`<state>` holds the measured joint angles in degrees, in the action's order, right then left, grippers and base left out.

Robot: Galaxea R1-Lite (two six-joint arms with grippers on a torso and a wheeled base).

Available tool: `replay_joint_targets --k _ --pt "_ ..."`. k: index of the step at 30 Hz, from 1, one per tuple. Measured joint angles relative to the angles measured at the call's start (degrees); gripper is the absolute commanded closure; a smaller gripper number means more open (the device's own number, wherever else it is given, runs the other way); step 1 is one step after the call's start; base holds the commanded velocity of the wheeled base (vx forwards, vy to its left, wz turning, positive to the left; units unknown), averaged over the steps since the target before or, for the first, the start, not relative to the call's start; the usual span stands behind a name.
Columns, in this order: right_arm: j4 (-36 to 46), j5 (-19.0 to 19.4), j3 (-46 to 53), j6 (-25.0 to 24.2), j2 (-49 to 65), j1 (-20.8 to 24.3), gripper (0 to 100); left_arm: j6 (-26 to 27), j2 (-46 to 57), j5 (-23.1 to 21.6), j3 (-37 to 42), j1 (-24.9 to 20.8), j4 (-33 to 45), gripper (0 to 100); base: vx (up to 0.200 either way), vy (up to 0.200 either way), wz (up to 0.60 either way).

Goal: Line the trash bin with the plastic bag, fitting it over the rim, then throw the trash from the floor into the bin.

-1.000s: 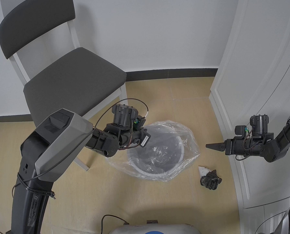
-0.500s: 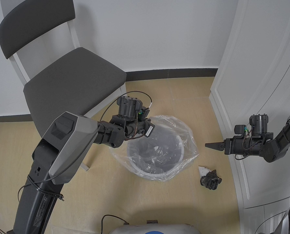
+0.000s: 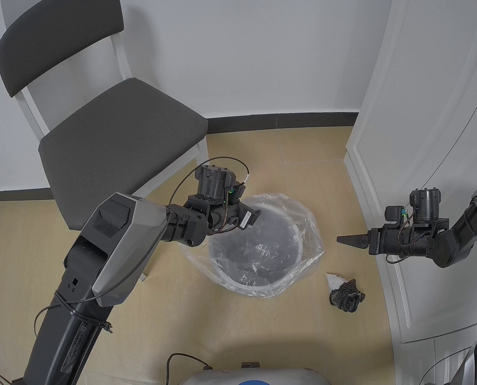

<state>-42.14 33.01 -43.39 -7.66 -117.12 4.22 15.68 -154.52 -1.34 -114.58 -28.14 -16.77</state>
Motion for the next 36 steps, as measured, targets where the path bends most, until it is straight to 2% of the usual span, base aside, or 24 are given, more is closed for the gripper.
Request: replay_joint_targets --k 9,18,28,36 --pt "-0.02 0.0 0.17 0.16 -0.02 -0.01 0 -2.85 3.02 -0.1 3.19 -0.24 -0.68 0 0.0 0.0 0.0" --pt "-0.02 0.0 0.39 0.18 0.22 -0.11 0 -5.58 9.42 -0.32 16.09 -0.52 -5.97 0 0.0 0.0 0.0" --pt "-0.02 0.0 0.5 0.22 0.35 -0.11 0 -10.84 17.25 -0.65 33.0 -0.57 -17.93 0 0.0 0.0 0.0" --pt "-0.09 0.0 0.52 0.29 0.39 -0.04 0 -15.41 21.99 -0.55 41.95 -0.61 -24.47 0 0.0 0.0 0.0"
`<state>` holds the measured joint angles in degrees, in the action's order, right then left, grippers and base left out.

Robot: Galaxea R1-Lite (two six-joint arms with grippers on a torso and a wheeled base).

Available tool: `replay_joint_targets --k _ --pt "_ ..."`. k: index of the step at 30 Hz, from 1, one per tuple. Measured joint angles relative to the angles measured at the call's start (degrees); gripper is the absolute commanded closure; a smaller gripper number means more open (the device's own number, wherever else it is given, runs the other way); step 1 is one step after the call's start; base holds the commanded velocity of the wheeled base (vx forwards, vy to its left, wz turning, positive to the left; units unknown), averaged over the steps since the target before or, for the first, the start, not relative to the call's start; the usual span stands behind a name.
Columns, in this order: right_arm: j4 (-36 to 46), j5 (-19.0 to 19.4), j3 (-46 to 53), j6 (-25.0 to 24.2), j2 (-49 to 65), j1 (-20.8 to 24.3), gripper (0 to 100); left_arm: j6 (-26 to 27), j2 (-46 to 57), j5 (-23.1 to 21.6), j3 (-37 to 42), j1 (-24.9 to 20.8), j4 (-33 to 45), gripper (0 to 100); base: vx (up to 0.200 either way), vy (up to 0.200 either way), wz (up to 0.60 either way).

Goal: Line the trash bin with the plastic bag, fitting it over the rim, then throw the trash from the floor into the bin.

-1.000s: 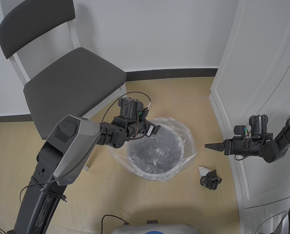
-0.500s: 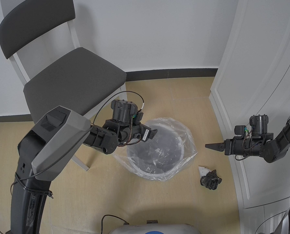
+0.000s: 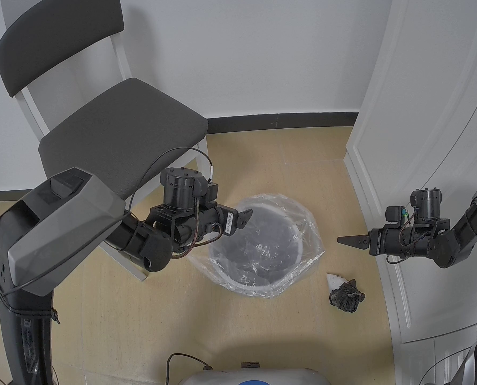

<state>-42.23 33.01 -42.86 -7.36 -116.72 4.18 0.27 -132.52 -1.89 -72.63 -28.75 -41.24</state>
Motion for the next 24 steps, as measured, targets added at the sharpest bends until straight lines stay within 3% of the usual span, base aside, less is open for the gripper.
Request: replay_joint_targets --k 24 --pt "-0.02 -0.04 0.06 0.0 -0.04 0.11 0 -0.45 2.78 0.56 1.46 0.04 0.68 0 0.0 0.0 0.0"
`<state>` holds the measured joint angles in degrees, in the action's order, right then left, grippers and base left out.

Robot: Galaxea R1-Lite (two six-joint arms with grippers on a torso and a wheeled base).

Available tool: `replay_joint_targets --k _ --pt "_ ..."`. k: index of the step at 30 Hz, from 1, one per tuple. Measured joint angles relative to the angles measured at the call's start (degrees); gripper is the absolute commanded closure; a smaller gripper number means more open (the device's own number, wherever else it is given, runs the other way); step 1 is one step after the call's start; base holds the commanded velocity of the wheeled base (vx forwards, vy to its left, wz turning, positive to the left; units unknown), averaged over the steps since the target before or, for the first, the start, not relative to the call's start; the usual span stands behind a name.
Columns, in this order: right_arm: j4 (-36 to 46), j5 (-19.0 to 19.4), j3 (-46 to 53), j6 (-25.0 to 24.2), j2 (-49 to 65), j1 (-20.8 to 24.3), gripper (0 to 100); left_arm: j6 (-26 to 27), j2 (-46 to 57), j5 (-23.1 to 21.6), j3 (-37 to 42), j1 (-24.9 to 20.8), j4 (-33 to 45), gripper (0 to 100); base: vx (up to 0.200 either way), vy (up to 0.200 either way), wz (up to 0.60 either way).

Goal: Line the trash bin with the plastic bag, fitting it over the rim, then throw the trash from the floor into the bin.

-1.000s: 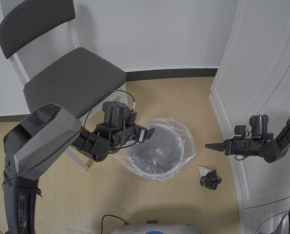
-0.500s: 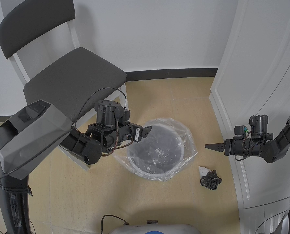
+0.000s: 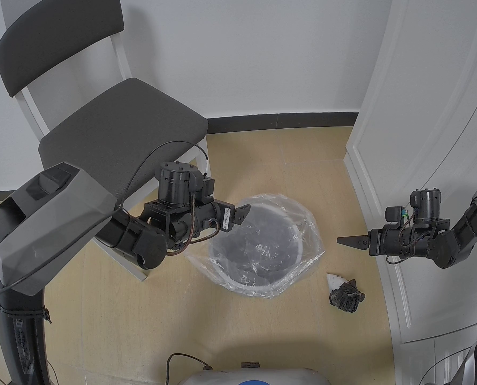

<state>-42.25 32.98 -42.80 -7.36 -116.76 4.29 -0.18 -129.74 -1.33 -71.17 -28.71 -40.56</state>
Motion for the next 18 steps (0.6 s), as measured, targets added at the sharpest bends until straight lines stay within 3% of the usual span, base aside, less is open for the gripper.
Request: replay_joint_targets --k 18 --pt "0.0 -0.02 0.2 0.0 0.45 0.3 0 -0.04 0.17 0.0 0.06 -0.1 -0.02 0 0.0 0.0 0.0"
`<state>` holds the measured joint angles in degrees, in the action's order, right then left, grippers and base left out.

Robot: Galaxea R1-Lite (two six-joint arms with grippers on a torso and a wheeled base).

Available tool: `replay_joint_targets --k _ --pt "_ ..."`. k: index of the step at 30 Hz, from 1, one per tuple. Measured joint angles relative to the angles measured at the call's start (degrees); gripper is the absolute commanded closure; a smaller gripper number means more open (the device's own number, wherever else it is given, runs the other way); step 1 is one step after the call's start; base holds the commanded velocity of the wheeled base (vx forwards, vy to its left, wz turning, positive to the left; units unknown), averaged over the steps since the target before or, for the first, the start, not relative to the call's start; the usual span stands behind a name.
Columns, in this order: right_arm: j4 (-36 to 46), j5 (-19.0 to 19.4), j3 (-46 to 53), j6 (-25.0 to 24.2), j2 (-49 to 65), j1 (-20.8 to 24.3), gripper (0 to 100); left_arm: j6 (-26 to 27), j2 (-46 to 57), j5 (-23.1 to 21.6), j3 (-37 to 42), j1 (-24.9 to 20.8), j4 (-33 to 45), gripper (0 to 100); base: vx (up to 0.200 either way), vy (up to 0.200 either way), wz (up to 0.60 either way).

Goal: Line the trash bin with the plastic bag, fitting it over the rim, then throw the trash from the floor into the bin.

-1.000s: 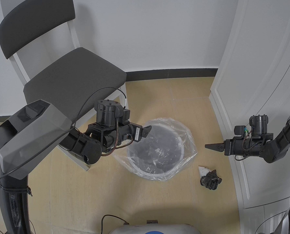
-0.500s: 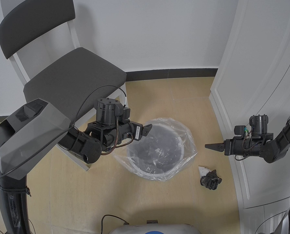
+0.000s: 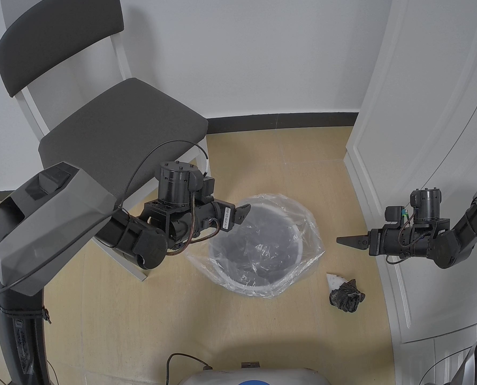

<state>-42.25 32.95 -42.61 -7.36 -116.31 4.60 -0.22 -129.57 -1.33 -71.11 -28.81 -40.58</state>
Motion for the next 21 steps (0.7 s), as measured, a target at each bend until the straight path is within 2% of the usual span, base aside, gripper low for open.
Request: replay_joint_targets --k 14,21 --pt "0.0 -0.09 -0.06 -0.02 0.1 0.15 0 -0.11 -0.44 0.0 -0.02 -0.11 0.11 0 0.0 0.0 0.0" --pt "0.0 -2.93 -0.44 -0.33 0.11 0.5 0 -1.8 -0.44 0.22 -0.04 -0.35 0.35 0 0.0 0.0 0.0"
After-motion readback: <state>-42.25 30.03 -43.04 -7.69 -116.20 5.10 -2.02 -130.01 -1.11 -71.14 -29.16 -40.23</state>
